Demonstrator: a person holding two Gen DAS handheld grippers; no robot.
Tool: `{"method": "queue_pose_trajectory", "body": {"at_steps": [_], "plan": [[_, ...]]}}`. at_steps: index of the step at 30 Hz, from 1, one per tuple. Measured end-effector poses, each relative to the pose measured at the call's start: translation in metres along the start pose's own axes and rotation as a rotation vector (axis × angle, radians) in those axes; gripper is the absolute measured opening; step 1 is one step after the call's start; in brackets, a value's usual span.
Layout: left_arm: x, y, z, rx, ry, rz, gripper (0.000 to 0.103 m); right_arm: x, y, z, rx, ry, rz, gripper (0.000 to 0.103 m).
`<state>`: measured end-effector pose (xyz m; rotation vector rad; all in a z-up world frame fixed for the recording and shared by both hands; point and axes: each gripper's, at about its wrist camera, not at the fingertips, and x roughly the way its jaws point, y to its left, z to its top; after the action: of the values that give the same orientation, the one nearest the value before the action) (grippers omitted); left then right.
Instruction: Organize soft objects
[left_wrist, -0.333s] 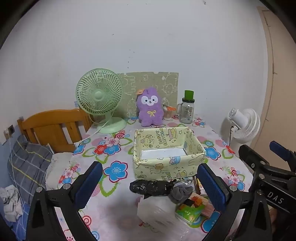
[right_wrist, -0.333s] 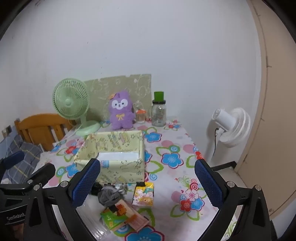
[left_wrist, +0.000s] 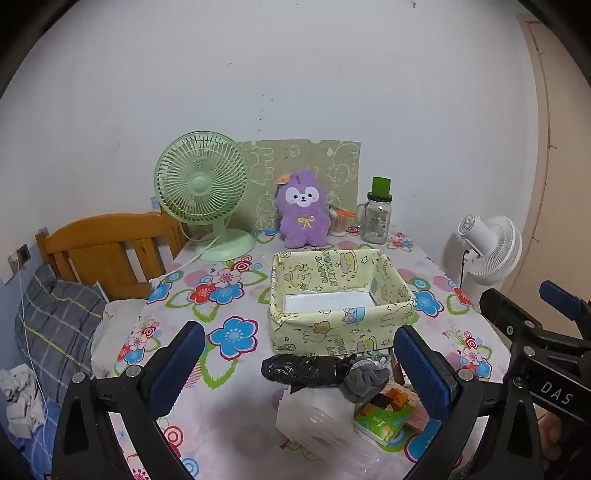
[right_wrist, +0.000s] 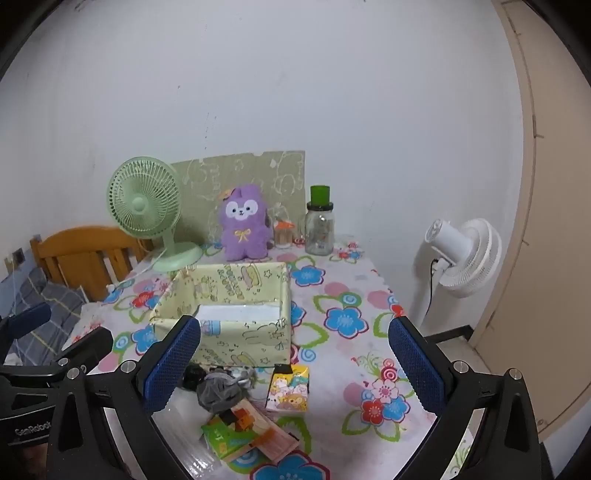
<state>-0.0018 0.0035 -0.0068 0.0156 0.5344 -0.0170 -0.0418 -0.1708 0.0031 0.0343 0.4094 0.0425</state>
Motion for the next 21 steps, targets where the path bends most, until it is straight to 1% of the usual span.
{"method": "queue_pose_trajectory", "body": {"at_steps": [2,4,11,21], "plan": [[0.003,0.005,0.002,-0.005,0.006,-0.008,0.103,0.005,-0.018,0.005,0.01,0.005,0.005,0.103],[0.003,0.006,0.001,-0.001,0.005,-0.005,0.103,0.038,-0.004,0.017,-0.021,0.05,-0.012,0.103],[0.005,0.008,-0.001,-0.008,0.006,0.004,0.103,0.045,0.001,0.02,-0.048,0.048,-0.029,0.103],[0.005,0.006,-0.002,-0.003,0.005,0.002,0.103,0.046,0.001,0.022,-0.04,0.071,-0.03,0.103]]}}
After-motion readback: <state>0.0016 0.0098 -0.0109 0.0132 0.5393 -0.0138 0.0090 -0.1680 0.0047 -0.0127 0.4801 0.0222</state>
